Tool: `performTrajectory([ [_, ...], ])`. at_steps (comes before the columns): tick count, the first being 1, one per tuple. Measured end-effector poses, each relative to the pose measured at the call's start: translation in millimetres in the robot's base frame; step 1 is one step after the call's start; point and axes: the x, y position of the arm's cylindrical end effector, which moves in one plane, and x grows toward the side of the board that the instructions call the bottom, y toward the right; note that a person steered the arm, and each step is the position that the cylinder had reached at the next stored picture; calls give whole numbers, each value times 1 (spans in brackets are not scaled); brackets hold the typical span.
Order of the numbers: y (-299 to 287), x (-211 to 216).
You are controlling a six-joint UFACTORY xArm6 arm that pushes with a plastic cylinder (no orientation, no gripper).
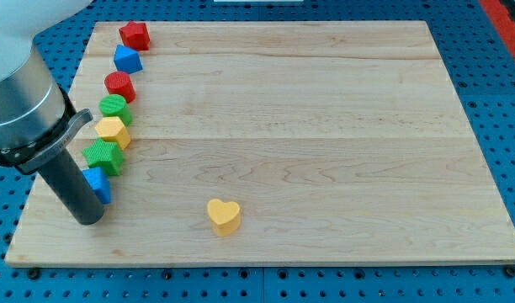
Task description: Push the yellow heart to the bottom left
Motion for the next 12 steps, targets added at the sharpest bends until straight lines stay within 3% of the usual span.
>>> performTrajectory([
  [2,105,-18],
  [4,150,-47],
  [7,219,-45],
  [9,180,1],
  [10,153,1],
  [12,174,0],
])
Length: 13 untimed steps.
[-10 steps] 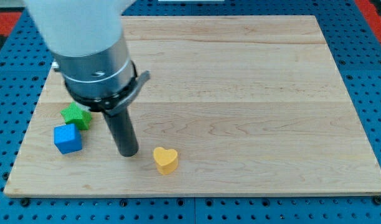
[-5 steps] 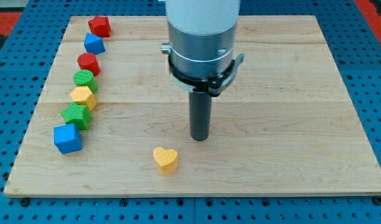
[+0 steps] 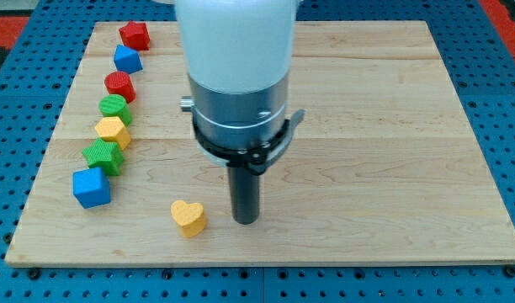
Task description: Push the yellow heart to the bottom left
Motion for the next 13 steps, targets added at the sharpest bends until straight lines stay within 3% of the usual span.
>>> performTrajectory([
  [2,-89,-1],
  [4,-57,35],
  [6,-96,31],
  [10,-103,7],
  [13,-136,26],
])
